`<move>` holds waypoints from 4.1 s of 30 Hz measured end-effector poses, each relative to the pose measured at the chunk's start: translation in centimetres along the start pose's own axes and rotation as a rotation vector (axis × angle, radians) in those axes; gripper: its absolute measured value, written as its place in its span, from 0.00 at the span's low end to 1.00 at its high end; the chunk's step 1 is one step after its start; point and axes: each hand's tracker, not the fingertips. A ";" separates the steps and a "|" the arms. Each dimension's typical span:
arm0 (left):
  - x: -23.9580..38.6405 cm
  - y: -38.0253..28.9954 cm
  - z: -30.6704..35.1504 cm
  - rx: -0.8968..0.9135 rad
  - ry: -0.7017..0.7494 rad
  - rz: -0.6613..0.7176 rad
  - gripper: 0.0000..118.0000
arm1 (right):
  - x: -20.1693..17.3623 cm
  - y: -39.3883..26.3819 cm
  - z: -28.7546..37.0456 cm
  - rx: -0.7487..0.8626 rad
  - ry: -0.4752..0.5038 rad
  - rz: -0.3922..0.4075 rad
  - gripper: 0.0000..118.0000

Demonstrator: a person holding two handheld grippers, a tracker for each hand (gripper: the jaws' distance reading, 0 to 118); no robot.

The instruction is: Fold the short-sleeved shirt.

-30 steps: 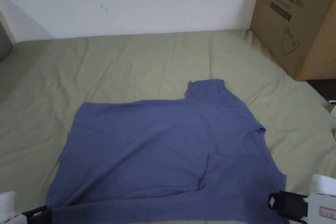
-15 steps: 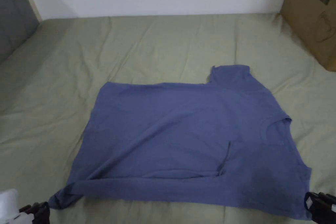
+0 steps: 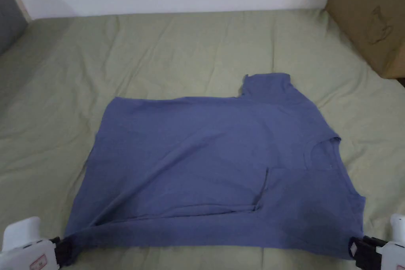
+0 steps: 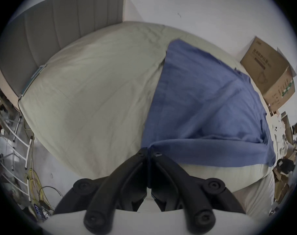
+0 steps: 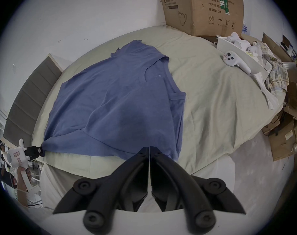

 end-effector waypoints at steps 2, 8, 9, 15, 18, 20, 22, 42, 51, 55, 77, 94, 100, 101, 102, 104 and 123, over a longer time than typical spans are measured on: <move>0.3 -0.3 0.9 0.051 0.010 0.017 0.01 | -0.1 0.1 0.3 0.033 -0.042 0.028 0.11; 0.1 0.0 2.8 0.072 -0.014 0.046 0.01 | 0.5 1.4 -2.3 -0.065 -0.072 0.119 0.72; 0.2 -0.1 2.9 0.075 -0.013 0.043 0.01 | 1.4 1.6 -3.7 -0.091 -0.098 0.124 0.66; 1.3 0.0 4.1 0.078 0.010 -0.006 0.01 | 2.8 1.4 -4.2 -0.100 -0.050 -0.037 0.02; 1.6 0.3 4.4 0.077 0.013 -0.008 0.01 | 2.9 1.3 -3.3 -0.083 -0.063 -0.010 0.02; 1.7 0.6 4.7 0.087 0.015 -0.014 0.01 | 3.5 1.7 -2.9 -0.076 -0.020 -0.081 0.02; 1.9 1.4 5.3 0.092 0.013 -0.033 0.01 | 3.6 2.9 -2.1 -0.045 0.011 -0.099 0.02; 5.6 15.7 -5.9 0.030 0.096 -0.183 0.82 | 1.5 19.3 -13.0 0.053 -0.062 -0.147 0.62; 1.8 8.5 1.4 0.126 -0.010 -0.068 0.24 | -0.1 13.4 -5.3 0.087 -0.030 0.085 0.36; 1.2 5.3 2.6 0.128 0.002 -0.050 0.02 | -0.2 9.4 -4.1 0.020 0.071 0.058 0.02; 2.8 8.8 -4.5 -0.007 -0.044 -0.044 0.06 | 2.6 9.3 -10.5 -0.056 -0.019 -0.078 0.69; 2.5 7.8 3.3 0.031 -0.067 -0.111 0.06 | 6.2 10.6 -7.9 -0.083 0.065 -0.074 0.04; 1.6 1.7 4.8 -0.057 -0.055 -0.127 0.06 | 6.3 5.8 -5.0 -0.153 0.009 -0.034 0.04; 1.6 0.5 4.5 -0.070 -0.034 -0.138 0.06 | 5.4 4.4 -4.6 -0.161 0.000 -0.017 0.05; 1.5 -0.4 4.1 -0.063 -0.032 -0.139 0.07 | 5.1 3.3 -4.7 -0.154 0.003 0.017 0.12; 0.7 -1.4 2.9 -0.058 -0.030 -0.124 0.32 | 4.0 1.8 -4.7 -0.134 -0.028 0.124 0.60; 7.7 4.5 3.2 0.087 -0.080 -0.149 0.00 | -2.0 6.6 -4.3 -0.013 0.023 0.014 0.01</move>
